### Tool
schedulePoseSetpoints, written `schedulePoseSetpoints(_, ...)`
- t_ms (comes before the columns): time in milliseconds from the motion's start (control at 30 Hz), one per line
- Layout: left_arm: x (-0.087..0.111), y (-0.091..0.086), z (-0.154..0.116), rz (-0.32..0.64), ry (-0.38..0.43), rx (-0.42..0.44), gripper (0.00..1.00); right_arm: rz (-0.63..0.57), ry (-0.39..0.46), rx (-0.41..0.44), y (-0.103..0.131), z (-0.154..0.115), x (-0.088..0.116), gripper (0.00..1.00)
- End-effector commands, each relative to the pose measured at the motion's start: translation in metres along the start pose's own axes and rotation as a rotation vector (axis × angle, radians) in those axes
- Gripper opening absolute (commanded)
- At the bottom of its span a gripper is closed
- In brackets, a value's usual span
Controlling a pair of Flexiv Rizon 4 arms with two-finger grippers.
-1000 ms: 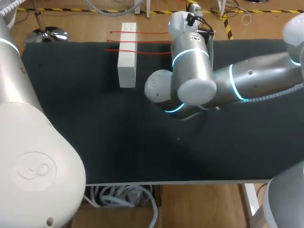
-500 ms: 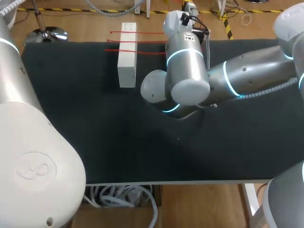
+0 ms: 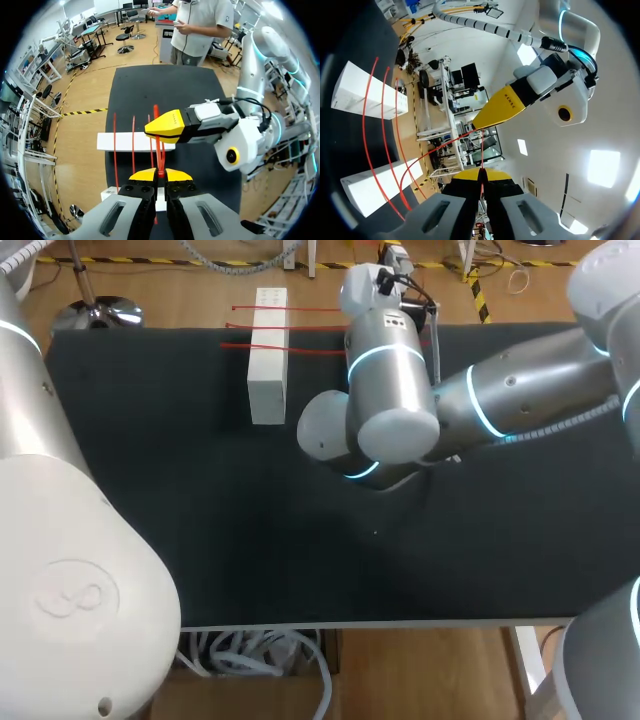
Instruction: Grab the tape and strap the tape.
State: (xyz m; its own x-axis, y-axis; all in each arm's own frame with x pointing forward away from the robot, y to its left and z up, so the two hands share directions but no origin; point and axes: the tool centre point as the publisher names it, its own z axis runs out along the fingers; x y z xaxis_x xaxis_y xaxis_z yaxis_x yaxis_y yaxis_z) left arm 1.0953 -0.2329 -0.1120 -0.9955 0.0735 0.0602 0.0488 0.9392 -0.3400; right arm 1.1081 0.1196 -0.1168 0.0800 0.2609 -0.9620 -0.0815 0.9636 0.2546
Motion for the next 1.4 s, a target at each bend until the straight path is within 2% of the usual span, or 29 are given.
schedulePoseSetpoints(33,0.0,-0.001,-0.001,-0.001,0.004,-0.004,0.0,-0.002,0.008,0.002,0.004,0.0,-0.002,0.0)
schedulePoseSetpoints(467,0.0,-0.001,-0.001,-0.001,0.004,-0.004,0.0,0.008,0.008,-0.001,0.011,-0.003,-0.003,0.0)
schedulePoseSetpoints(767,0.0,-0.001,-0.001,-0.001,0.004,-0.004,0.0,-0.015,0.013,0.019,-0.004,-0.003,-0.001,0.0)
schedulePoseSetpoints(1400,0.0,-0.001,-0.001,-0.001,0.004,-0.004,0.0,0.0,0.026,0.022,-0.005,-0.005,-0.006,0.0)
